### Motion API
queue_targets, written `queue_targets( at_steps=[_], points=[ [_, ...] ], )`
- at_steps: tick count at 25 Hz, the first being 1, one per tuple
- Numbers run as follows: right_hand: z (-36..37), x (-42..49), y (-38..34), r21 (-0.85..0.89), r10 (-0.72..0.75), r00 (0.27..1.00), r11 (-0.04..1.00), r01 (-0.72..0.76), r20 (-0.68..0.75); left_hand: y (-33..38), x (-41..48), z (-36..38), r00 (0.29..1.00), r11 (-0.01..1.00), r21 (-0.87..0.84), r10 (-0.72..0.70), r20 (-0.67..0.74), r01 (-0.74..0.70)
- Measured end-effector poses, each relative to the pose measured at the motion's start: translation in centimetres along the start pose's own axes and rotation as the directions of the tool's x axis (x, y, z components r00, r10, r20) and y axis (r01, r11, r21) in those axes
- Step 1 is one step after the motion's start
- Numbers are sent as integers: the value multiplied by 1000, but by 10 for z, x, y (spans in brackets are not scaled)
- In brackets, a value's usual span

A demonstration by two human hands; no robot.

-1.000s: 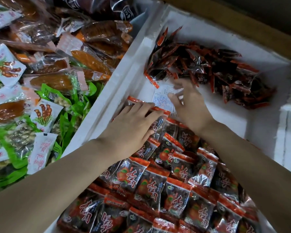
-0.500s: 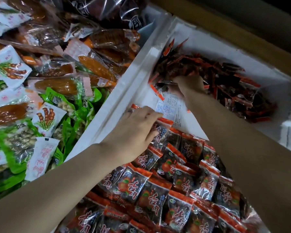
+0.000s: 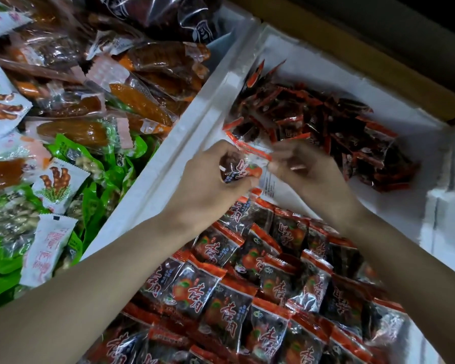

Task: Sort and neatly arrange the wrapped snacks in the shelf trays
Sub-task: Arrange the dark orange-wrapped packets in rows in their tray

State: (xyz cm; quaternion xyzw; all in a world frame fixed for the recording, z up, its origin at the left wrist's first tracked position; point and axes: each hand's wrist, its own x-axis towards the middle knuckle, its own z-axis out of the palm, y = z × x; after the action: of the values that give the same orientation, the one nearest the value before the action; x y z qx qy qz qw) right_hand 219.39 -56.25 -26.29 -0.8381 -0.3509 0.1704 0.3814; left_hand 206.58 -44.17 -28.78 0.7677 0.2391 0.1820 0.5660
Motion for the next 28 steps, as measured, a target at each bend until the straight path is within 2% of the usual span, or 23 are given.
queue_targets(
  at_steps=[2, 3, 6, 10, 13, 16, 19, 23, 28],
  points=[
    [-6, 22, 23, -203, 94, 972, 969, -139, -215, -3, 2, 1, 999, 999, -5, -48, -24, 47],
    [-8, 33, 34, -248, 165, 948, 940, -235, -272, -3, 2, 2, 998, 998, -6, -60, -25, 60],
    [-4, 55, 54, -194, 324, 909, 905, -378, -262, 0, -3, 3, 997, 998, -1, -66, -28, 66],
    [3, 54, 66, -295, 322, 907, 869, -397, -272, 1, -10, 5, 998, 998, 26, -56, -2, 56],
    [4, 42, 68, -308, 304, 916, 873, -378, -263, -2, -15, 7, 999, 997, 61, -40, 31, 38],
    [-1, 19, 52, -223, 227, 934, 930, -291, -275, -3, -20, 9, 999, 996, 91, -8, 44, 4],
    [-7, -12, 26, 79, 198, 950, 980, -184, -243, -3, -26, 12, 998, 992, 118, 38, 51, -44],
    [-19, -49, 12, 409, 302, 938, 888, -211, -172, 2, -32, 15, 994, 998, 20, 57, 90, -59],
    [-32, -75, 28, 332, 361, 896, 904, -268, -259, 16, -28, 22, 998, 1000, -24, 10, 67, -8]
  ],
)
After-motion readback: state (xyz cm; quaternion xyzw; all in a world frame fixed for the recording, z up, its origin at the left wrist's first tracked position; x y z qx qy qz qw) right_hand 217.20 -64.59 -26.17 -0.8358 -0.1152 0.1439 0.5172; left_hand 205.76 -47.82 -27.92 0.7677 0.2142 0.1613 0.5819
